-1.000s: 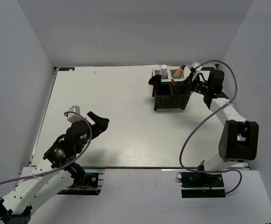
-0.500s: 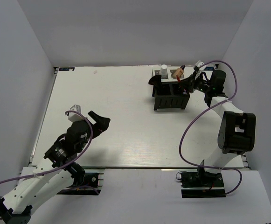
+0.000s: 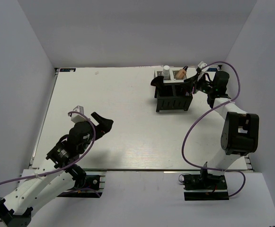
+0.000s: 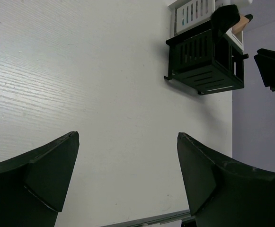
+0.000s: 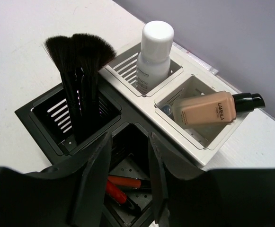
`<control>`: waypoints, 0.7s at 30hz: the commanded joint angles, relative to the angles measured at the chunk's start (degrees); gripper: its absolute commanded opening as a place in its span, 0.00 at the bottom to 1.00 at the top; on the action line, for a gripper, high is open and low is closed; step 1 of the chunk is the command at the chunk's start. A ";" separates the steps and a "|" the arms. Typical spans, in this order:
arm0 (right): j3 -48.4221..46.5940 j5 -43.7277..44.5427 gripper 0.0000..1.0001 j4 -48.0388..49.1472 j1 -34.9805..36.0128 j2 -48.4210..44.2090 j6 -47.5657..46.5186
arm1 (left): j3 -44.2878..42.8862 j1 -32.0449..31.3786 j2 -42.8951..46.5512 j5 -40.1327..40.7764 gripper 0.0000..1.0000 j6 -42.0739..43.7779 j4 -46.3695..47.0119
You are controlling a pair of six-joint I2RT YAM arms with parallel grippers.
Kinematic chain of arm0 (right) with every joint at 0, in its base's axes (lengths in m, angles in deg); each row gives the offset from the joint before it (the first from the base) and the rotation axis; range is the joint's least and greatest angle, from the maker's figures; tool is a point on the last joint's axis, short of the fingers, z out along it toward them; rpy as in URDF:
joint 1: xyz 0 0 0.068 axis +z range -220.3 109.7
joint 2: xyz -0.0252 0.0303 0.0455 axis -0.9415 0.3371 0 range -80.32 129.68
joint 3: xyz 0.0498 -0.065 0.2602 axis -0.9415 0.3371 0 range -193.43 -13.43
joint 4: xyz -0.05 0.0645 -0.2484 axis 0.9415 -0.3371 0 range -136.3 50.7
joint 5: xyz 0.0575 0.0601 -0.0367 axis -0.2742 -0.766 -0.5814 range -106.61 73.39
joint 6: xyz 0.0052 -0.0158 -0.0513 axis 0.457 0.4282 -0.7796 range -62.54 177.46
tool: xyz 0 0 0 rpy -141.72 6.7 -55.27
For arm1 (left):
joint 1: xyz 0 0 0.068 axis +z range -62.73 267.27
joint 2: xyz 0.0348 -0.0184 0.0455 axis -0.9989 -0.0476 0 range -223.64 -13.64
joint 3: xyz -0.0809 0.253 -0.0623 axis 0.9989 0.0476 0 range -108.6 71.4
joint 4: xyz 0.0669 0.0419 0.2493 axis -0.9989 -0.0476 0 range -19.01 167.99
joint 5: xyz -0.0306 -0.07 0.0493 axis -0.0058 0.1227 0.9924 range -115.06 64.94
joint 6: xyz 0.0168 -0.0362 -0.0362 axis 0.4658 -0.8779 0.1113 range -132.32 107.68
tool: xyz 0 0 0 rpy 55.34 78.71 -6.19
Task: Organize the makeup
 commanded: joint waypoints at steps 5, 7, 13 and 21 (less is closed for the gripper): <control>-3.25 -1.92 0.51 -5.32 -0.05 -5.35 -0.81 | -0.35 -0.13 0.03 -0.23 0.95 0.90 0.51; -6.06 -1.66 0.57 -14.68 -0.14 -6.77 -2.82 | -0.09 -0.13 0.03 -0.40 0.95 1.34 1.12; -7.30 2.73 0.75 -32.73 -0.76 -12.65 -3.71 | 0.88 -0.13 -1.89 -3.20 0.98 4.06 6.39; -6.77 15.64 0.89 -44.10 -1.11 -18.90 5.68 | -2.19 -0.13 -10.24 -7.52 0.98 8.81 11.75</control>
